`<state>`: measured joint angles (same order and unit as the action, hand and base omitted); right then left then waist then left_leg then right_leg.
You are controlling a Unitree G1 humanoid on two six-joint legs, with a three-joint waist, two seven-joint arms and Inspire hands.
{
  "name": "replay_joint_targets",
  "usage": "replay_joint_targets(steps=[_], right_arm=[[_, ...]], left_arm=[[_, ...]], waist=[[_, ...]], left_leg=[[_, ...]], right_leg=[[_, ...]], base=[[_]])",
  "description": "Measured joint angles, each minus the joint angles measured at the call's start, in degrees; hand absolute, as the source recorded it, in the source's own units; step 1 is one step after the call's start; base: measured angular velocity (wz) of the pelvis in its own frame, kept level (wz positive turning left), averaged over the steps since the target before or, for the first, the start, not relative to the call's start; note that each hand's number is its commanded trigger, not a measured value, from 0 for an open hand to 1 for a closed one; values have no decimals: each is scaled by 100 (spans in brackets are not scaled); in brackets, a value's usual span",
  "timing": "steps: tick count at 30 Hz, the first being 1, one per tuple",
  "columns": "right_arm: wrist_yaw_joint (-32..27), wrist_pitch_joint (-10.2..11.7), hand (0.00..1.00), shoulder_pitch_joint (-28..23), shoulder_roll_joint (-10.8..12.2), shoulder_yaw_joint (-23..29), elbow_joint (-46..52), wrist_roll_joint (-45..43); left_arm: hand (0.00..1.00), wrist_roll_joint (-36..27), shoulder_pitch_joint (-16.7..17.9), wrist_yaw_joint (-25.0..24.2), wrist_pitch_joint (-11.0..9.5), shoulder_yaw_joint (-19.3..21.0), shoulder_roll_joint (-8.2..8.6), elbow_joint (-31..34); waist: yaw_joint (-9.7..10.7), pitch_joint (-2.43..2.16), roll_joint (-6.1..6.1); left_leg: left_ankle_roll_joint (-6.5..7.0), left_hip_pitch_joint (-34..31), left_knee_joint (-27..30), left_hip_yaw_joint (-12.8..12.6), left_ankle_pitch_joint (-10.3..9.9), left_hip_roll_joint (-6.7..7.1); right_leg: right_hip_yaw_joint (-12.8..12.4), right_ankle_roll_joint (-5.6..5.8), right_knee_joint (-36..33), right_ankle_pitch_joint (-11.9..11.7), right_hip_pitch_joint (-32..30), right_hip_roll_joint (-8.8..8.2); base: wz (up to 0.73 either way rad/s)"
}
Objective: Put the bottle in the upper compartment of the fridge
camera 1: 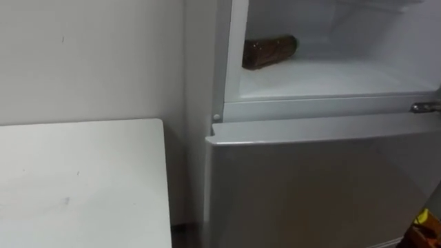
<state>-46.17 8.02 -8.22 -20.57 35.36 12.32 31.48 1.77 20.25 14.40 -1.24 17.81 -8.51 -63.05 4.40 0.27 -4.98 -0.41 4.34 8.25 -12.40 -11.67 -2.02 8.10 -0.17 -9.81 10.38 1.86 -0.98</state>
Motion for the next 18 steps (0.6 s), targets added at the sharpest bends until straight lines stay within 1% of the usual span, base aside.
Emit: replay_joint_targets(steps=[2,4,7,9,11,12,14,15,18], right_arm=[[-4,-10,0,31,0,-18,13,-5],[-6,-74,0,45,0,-167,150,-130],[24,-159,0,44,0,-324,343,-590],[84,-184,0,55,0,-327,417,-760],[78,-185,0,213,0,-318,557,-758],[73,-182,0,369,-3,-318,716,-774],[95,-164,0,558,-31,-326,950,-957],[136,-147,0,678,-71,-326,1046,-1078],[214,-134,0,717,-157,-355,1083,-1350]], left_arm=[[0,-2,-1,1,0,0,0,-1],[0,1,-14,0,0,-53,-1,1],[0,4,-51,-41,-5,-60,1,-67],[0,4,-68,-77,-4,-58,2,-143],[0,2,-48,-99,11,-58,15,-175],[0,6,-44,-99,11,-59,19,-171],[0,16,-76,-99,4,-60,17,-163],[0,19,-95,-100,-5,-59,16,-164],[0,17,-78,-100,-18,-85,2,-202]], waist=[[-7,-3,-7],[-6,-5,-13],[-16,-10,-31],[-54,-12,-47],[-70,-6,-67],[-87,-1,-84],[-125,-3,-117],[-142,-19,-94],[-198,-13,-125]], left_leg=[[0,3,-1,-2,0,1],[-1,-17,1,-25,1,2],[-2,-36,11,-25,3,2],[-2,-17,11,-23,3,2],[-2,2,17,-6,3,-1],[-2,11,34,-13,2,-7],[-3,13,55,-14,1,-13],[-9,8,62,-14,-2,-19],[-12,-11,62,3,-5,-22]], right_leg=[[-1,-2,-21,2,-8,-2],[-10,-12,-94,22,-74,-10],[-15,-12,-97,24,-77,-7],[-16,-12,-95,24,-65,-7],[-17,-12,-92,23,-7,-5],[-14,-13,-83,23,10,-5],[-5,-15,-56,24,7,-3],[-6,-19,3,22,14,1],[6,-20,5,19,16,6]], base=[[-2],[-6],[-1],[0],[0],[3],[4],[5],[3]])
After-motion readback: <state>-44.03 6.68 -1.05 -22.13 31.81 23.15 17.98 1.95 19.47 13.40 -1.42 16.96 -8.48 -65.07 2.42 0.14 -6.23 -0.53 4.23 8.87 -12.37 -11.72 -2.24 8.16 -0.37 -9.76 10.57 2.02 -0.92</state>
